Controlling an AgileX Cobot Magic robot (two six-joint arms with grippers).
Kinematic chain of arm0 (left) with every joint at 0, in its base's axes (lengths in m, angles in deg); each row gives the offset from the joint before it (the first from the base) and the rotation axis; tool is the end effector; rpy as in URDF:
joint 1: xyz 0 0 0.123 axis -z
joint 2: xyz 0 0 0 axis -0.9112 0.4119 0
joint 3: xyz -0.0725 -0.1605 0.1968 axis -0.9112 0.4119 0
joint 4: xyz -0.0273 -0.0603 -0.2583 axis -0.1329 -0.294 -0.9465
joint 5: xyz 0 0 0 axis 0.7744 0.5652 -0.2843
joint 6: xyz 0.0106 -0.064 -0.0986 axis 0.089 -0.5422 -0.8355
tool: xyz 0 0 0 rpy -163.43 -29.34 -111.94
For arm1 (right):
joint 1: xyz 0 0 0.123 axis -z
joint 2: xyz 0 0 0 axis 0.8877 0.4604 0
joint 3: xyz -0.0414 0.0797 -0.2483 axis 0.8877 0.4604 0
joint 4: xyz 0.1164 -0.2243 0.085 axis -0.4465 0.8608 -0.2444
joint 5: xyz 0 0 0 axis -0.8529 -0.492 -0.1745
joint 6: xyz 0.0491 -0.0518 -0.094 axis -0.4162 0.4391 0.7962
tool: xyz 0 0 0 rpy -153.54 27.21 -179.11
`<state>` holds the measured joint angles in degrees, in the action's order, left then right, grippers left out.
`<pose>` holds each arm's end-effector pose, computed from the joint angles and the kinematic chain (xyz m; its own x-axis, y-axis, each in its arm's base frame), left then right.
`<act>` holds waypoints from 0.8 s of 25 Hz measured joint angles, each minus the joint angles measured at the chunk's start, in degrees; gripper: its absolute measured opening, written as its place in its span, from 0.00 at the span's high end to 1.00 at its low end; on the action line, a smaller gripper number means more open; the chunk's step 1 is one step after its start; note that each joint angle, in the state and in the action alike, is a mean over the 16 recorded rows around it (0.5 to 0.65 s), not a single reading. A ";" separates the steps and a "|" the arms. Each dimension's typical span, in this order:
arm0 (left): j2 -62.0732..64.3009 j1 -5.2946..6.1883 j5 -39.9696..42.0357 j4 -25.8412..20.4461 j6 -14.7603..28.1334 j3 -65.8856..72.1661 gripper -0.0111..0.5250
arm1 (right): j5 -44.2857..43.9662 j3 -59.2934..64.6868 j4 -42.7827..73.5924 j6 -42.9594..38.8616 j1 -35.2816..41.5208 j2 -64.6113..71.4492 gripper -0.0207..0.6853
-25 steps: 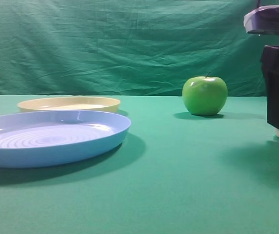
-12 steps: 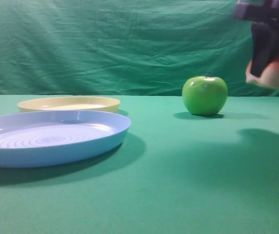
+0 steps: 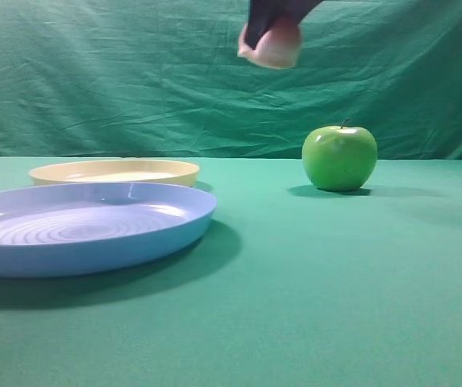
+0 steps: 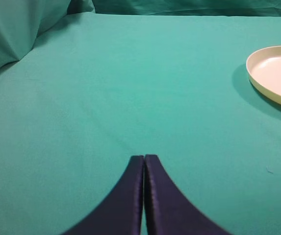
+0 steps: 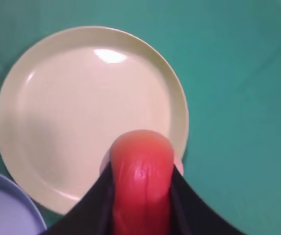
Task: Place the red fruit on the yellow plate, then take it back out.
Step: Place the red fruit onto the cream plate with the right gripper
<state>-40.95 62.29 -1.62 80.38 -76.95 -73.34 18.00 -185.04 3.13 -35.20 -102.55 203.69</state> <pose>0.1126 0.0206 0.1711 -0.2590 -0.0422 -0.9649 -0.1798 0.9837 0.0053 0.3886 0.3406 0.2182 -0.3857 -0.7211 -0.5755 -0.8410 0.5314 -0.1022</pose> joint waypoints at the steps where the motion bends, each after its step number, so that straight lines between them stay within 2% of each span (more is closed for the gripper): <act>1: 0.00 0.00 0.00 0.00 0.00 0.00 0.98 | 0.42 -1.58 -0.13 0.17 -0.64 1.69 0.72; 7: 0.00 0.00 0.00 0.00 0.00 0.00 0.98 | 4.53 -7.89 -1.04 1.21 -3.36 10.22 0.71; 10: 0.00 0.00 0.00 0.00 0.00 0.00 0.98 | 6.92 -9.02 -1.53 1.57 -3.93 12.96 0.67; 20: 0.00 0.00 0.00 0.00 0.00 0.00 0.98 | 9.43 -9.40 -2.07 1.99 -4.18 16.14 0.28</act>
<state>-40.95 62.29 -1.62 80.38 -76.95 -73.34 27.43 -194.44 1.06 -33.21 -106.73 219.83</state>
